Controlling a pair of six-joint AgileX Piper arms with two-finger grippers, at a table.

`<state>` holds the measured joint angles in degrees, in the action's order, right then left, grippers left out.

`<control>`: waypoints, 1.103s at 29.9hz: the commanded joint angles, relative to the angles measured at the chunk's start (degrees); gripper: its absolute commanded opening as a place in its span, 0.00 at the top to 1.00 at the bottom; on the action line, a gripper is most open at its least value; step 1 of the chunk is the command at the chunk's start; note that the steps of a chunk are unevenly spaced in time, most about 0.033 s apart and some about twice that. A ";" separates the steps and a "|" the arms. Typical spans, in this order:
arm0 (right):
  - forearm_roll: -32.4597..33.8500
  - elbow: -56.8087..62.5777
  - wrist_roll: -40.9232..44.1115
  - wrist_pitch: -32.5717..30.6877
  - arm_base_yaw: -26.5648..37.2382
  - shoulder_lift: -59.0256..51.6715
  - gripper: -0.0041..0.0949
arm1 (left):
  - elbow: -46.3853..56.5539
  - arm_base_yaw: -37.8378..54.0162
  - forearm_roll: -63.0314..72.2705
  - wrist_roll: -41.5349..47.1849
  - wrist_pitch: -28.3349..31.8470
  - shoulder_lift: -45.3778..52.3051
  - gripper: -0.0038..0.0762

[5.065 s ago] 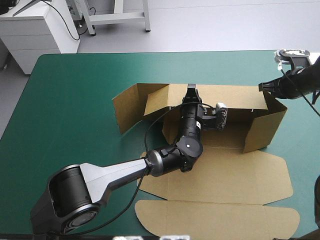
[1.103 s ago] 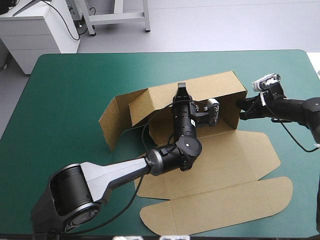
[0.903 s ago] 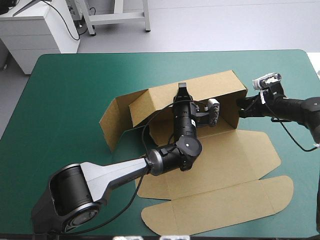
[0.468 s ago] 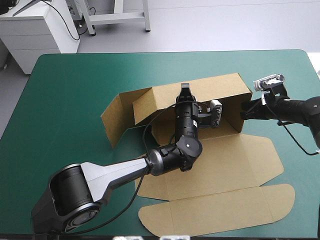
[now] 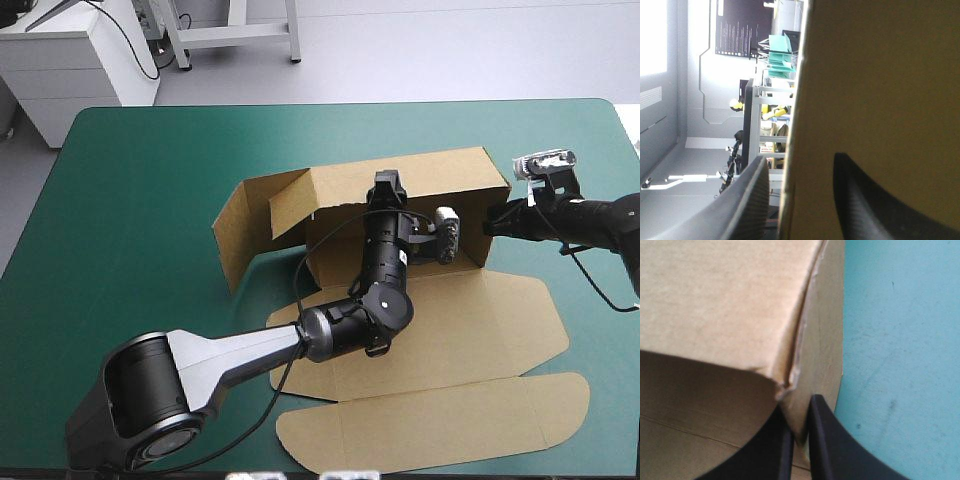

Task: Fold the box

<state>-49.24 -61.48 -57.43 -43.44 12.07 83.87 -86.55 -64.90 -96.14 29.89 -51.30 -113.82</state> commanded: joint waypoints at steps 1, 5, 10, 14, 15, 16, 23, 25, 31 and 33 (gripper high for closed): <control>-1.02 -1.25 2.07 -1.60 -0.06 -2.03 0.96 | -1.90 -2.14 -4.10 1.54 -3.61 3.01 0.57; 0.14 -1.25 3.30 -1.71 -0.06 -2.03 0.96 | -2.01 -4.14 -4.07 2.05 -5.42 3.01 0.57; 0.97 -1.25 4.40 -1.61 -0.06 -2.03 0.96 | -1.97 -7.39 -3.48 3.08 -9.42 3.12 0.60; 0.84 -1.25 4.40 -1.61 -0.06 -2.03 0.96 | -1.97 -10.59 -3.60 2.71 -12.27 3.29 0.68; 0.55 -1.25 4.40 -1.61 -0.06 -2.03 0.96 | -1.97 -11.15 -3.59 2.71 -12.42 3.51 0.72; 0.55 -1.25 4.49 -1.61 -0.06 -2.03 0.96 | -1.97 -11.82 -3.59 2.71 -12.42 3.80 0.77; 0.55 -1.25 4.88 -1.72 -0.06 -2.03 0.96 | -1.97 -14.55 -3.33 2.71 -11.87 8.36 0.95; 0.55 -1.25 4.88 -1.72 -0.06 -2.03 0.96 | -1.97 -14.55 -3.03 2.71 -11.36 10.28 0.95; 0.55 -1.25 5.66 -2.06 -0.06 -2.03 0.96 | -1.97 -11.75 2.42 2.71 -8.04 16.68 0.95; 0.55 -1.25 5.92 -2.21 -0.06 -2.03 0.96 | -2.12 -9.81 5.76 2.71 -6.31 19.05 0.95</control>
<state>-47.49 -61.54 -53.00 -43.38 12.07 83.79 -86.61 -76.67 -91.03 31.95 -58.28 -100.75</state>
